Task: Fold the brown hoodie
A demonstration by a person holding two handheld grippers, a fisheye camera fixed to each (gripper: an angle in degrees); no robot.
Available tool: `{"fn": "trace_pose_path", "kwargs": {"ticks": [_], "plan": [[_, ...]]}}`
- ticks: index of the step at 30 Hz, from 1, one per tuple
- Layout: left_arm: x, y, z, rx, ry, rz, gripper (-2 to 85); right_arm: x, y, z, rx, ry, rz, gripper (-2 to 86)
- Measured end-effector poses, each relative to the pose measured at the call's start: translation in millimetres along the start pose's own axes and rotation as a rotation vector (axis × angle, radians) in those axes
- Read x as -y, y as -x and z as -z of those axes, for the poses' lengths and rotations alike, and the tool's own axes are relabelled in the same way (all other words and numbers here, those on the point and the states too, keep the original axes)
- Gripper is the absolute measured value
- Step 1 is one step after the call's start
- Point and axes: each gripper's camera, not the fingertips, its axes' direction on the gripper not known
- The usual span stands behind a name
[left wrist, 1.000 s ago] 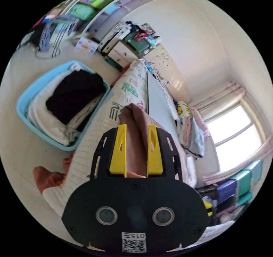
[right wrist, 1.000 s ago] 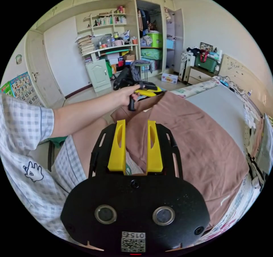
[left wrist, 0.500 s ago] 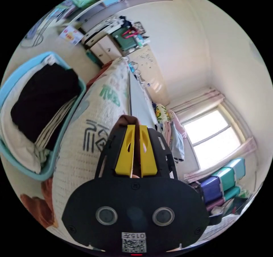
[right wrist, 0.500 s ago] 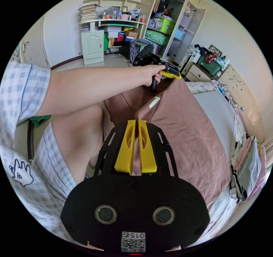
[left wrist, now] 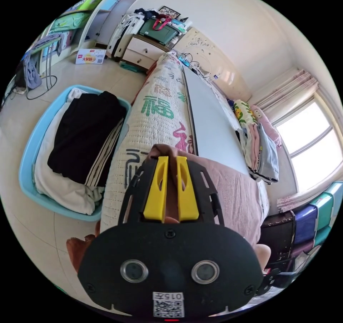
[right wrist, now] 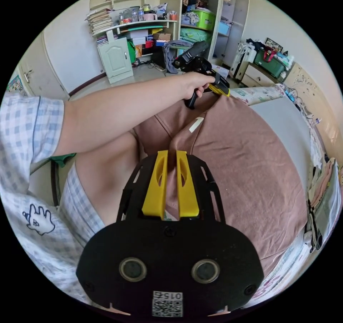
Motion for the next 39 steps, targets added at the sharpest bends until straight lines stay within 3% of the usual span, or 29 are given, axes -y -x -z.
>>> {"fn": "trace_pose_path", "kwargs": {"ticks": [8,14,18,20,28,35,39], "plan": [[-56.3,-52.8,48.5,0.286,-0.048,-0.190,11.4,-94.4,-100.7,91.7,0.175,-0.170,-0.152,6.0],[-125.7,-173.6,77.9,-0.075,-0.225,-0.622,7.3,-201.0,-239.0,177.0,-0.020,-0.362,-0.645,5.4],[-172.1,-257.8,25.1,-0.245,-0.070,-0.915,7.7,-274.8,-270.7,189.9,-0.070,-0.459,-0.831,6.2],[-185.9,-281.3,-0.8,-0.244,0.009,-0.968,8.4,-301.5,-271.1,186.3,-0.075,-0.470,-0.862,6.7],[-176.2,-369.2,-94.6,-0.221,0.218,-0.915,11.9,-369.4,-283.0,169.0,-0.069,-0.236,-0.892,11.6],[-146.4,-475.2,-198.8,-0.034,0.299,-0.853,16.0,-369.9,-303.9,137.3,0.289,-0.148,-0.775,12.0],[-138.3,-509.5,-264.3,0.029,0.467,-0.786,14.3,-360.0,-312.2,135.5,0.203,-0.072,-0.768,8.2]]}}
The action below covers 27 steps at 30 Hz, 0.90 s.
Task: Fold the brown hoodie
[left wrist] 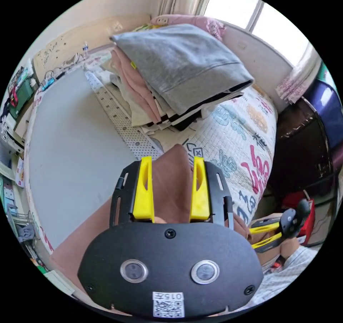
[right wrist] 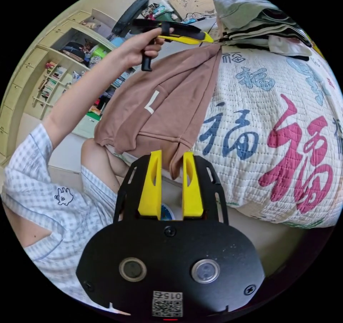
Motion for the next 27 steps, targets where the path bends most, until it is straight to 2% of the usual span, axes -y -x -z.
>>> {"fn": "trace_pose_path", "kwargs": {"ticks": [3,5,7,10,13,17,21,23,27], "plan": [[15.4,-7.3,-22.8,0.055,0.113,0.018,8.7,-2.4,-1.8,18.3,-0.005,-0.035,0.035,4.2],[18.1,-14.9,-22.0,0.150,0.127,-0.030,3.0,-7.4,-5.0,37.8,0.045,-0.103,0.044,2.3],[19.4,-17.5,-10.6,0.144,0.098,-0.052,1.8,-13.0,-9.7,55.6,0.086,-0.163,0.040,1.2],[19.7,-12.6,31.1,0.099,-0.050,-0.030,0.9,-21.8,-4.2,83.6,-0.027,-0.226,0.044,0.4],[15.5,3.1,88.3,-0.057,-0.254,0.025,0.4,-39.1,8.0,119.0,-0.165,-0.330,0.055,0.1],[-17.5,33.7,160.1,-0.244,-0.448,0.038,0.2,-52.2,36.9,162.7,0.036,-0.495,0.236,0.5],[-88.4,94.8,223.0,-0.395,-0.596,0.077,0.1,-16.7,125.4,147.5,0.094,-0.396,0.575,0.7],[-127.5,129.4,244.8,-0.411,-0.662,0.116,0.1,7.0,158.9,123.1,0.169,-0.340,0.671,0.7],[-217.8,223.9,264.4,-0.371,-0.717,0.287,0.2,74.1,214.0,32.9,0.417,-0.147,0.711,0.8]]}}
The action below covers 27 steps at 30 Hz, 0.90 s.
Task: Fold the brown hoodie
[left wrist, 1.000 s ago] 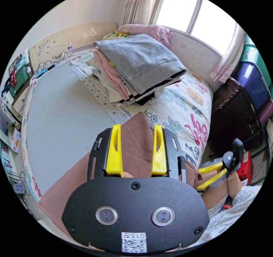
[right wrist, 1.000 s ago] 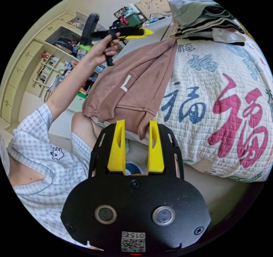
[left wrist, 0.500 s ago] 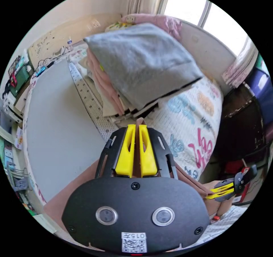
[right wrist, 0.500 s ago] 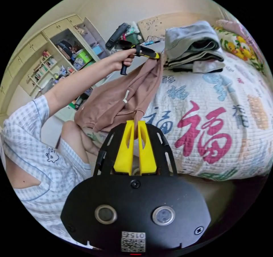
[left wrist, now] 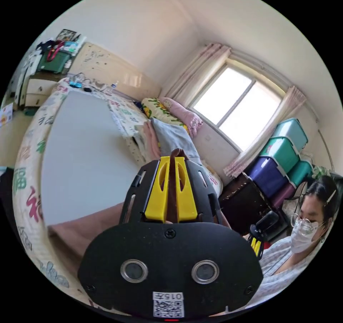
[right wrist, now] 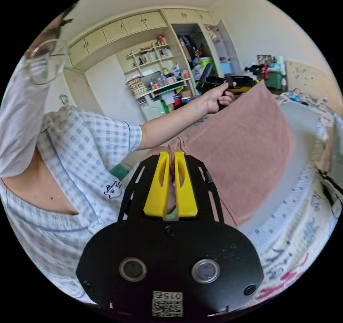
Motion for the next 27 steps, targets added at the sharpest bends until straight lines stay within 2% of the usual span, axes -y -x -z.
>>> {"fn": "trace_pose_path", "kwargs": {"ticks": [6,9,13,17,20,25,27], "plan": [[-49.8,112.4,70.3,0.244,-0.079,0.203,0.8,42.6,-26.4,-114.9,0.052,0.181,-0.011,0.8],[-47.8,147.1,81.3,0.203,-0.032,0.321,2.1,56.3,-34.3,-143.8,0.067,0.246,-0.018,0.8],[-37.9,157.9,101.4,0.230,-0.012,0.357,7.0,72.7,-41.9,-164.2,0.098,0.300,-0.024,0.9],[-36.6,166.0,114.5,0.088,-0.024,0.436,11.6,89.5,-47.0,-181.2,0.150,0.333,-0.033,0.9],[-38.9,171.3,131.1,0.061,-0.110,0.491,12.0,100.6,-45.2,-188.8,0.130,0.350,-0.019,0.9],[-27.9,171.4,130.9,0.133,-0.040,0.476,13.1,116.6,-47.8,-200.5,0.139,0.361,-0.035,0.9],[-23.9,166.8,135.2,0.260,-0.010,0.465,11.1,122.1,-48.3,-208.4,0.115,0.386,-0.039,1.0]]}}
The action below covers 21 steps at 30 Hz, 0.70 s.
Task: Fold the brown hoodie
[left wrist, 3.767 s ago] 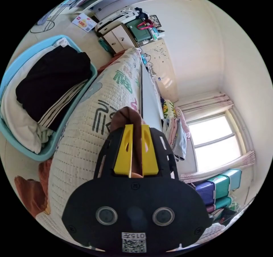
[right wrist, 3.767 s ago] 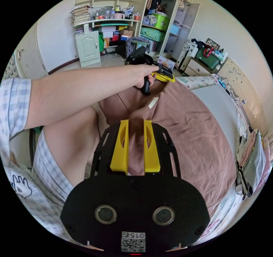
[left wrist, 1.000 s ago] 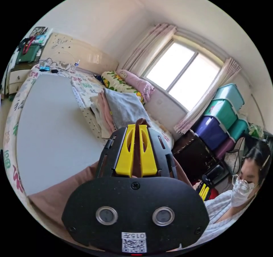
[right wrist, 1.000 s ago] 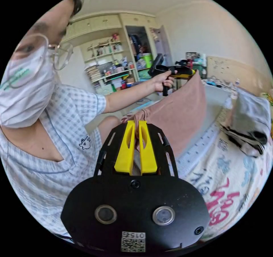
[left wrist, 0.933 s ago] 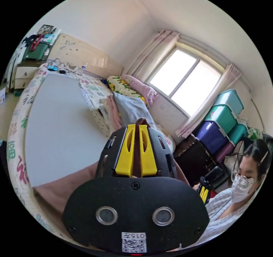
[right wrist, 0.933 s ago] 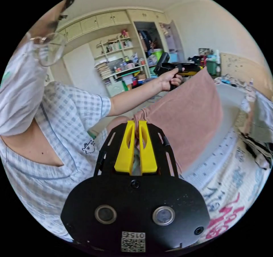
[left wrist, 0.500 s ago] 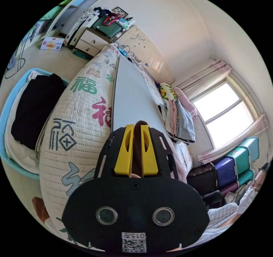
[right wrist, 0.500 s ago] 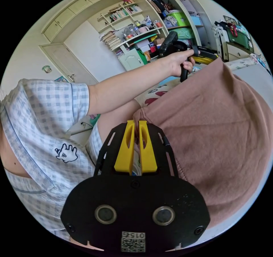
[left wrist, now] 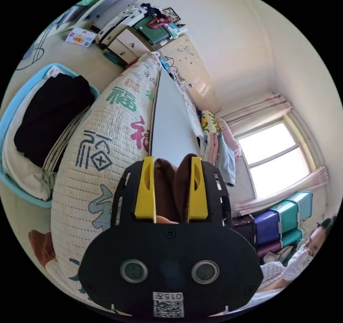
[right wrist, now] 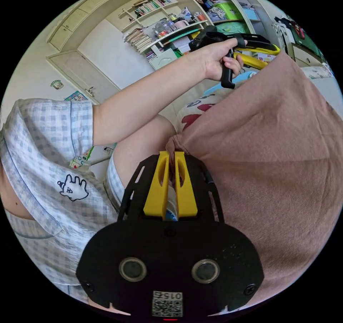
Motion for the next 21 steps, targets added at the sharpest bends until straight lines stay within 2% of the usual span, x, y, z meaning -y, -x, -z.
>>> {"fn": "trace_pose_path", "kwargs": {"ticks": [1,2,3,4,11,16,18,21], "plan": [[1.5,-7.0,0.2,0.110,0.022,-0.037,9.8,1.9,-0.1,-1.0,-0.002,0.006,-0.001,1.0],[4.0,-24.8,-3.9,0.358,0.069,-0.108,8.7,6.0,-0.7,-3.0,-0.008,0.020,-0.006,1.0],[4.4,-40.5,-10.2,0.512,0.095,-0.175,9.3,9.9,-1.8,-5.3,-0.013,0.037,-0.012,1.1],[4.2,-46.1,-12.4,0.540,0.104,-0.205,9.7,11.8,-2.5,-6.3,-0.013,0.044,-0.014,1.1],[6.0,-44.4,14.2,0.203,0.028,-0.143,11.2,29.9,-4.0,-13.2,-0.005,0.059,-0.034,2.0],[0.8,-42.2,48.9,0.142,-0.166,-0.101,10.9,37.1,1.3,-16.9,-0.018,0.066,-0.026,1.8],[4.3,-47.0,40.1,0.017,-0.071,-0.157,10.2,38.9,1.4,-17.8,-0.004,0.064,-0.029,1.8],[5.9,-51.5,5.6,0.015,0.117,-0.195,9.8,39.6,4.5,-19.7,-0.004,0.062,-0.017,1.8]]}}
